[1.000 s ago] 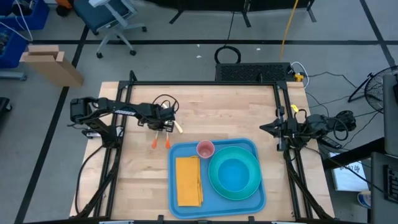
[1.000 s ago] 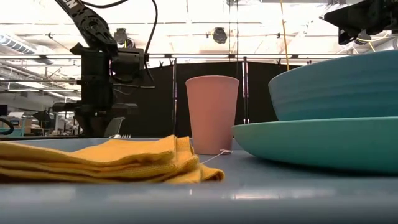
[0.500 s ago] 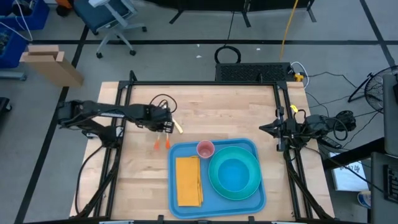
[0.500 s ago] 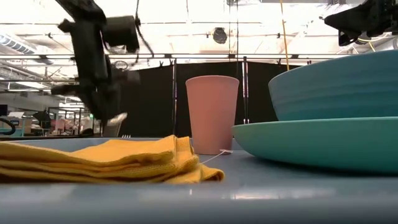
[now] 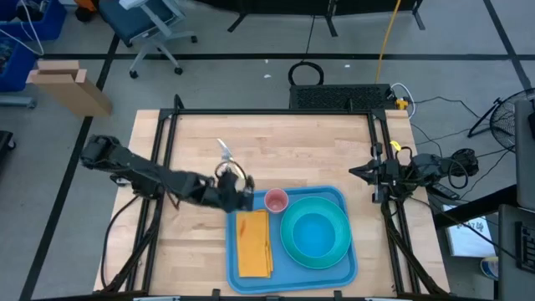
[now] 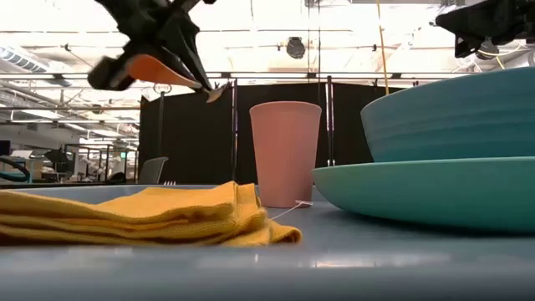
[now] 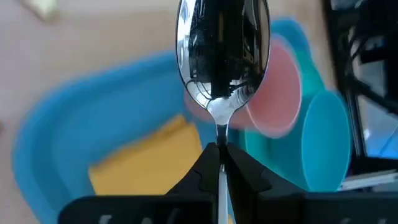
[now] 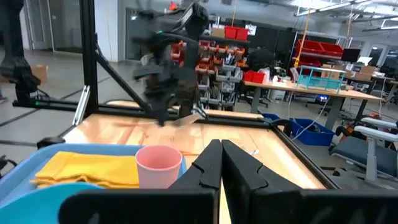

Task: Set up tray
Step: Put the orange spoon on the yellow napkin on the blue serving tray

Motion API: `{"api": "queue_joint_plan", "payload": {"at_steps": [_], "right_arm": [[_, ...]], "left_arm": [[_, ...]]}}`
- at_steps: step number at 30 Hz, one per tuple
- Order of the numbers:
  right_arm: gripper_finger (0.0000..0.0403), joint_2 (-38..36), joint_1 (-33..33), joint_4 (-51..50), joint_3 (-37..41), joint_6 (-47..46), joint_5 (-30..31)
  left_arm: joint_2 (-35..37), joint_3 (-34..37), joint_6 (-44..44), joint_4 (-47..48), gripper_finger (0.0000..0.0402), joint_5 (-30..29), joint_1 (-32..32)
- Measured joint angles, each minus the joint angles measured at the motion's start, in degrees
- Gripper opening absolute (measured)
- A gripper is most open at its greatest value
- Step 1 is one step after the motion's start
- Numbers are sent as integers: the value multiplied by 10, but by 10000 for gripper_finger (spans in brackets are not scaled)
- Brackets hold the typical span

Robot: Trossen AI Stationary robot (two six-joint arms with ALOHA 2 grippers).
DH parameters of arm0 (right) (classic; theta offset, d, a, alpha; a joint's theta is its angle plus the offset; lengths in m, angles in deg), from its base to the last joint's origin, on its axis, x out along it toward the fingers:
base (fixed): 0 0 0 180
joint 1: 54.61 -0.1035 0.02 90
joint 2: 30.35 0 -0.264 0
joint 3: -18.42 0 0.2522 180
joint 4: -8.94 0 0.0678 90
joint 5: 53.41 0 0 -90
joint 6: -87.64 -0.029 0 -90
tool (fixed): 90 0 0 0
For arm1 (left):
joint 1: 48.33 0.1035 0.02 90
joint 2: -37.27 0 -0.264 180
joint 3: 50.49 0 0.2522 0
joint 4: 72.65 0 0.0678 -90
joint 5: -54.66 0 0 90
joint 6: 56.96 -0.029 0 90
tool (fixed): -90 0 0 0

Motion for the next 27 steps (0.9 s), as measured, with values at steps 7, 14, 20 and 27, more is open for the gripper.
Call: {"api": "queue_joint_plan", "payload": {"at_steps": [7, 14, 20, 27], "right_arm": [[0, 1, 0, 6, 0, 1, 0], [0, 5, 0, -6, 0, -31, -17], [0, 5, 0, -3, 6, -50, -58], [0, 5, 0, 9, 6, -45, -61]], "left_arm": [[-152, -100, 98, -12, 12, -13, -70], [-292, -229, 131, -11, 8, 11, -101], [-333, -281, 200, 21, 15, -41, -134], [-331, -276, 283, 101, 8, -54, -160]]}}
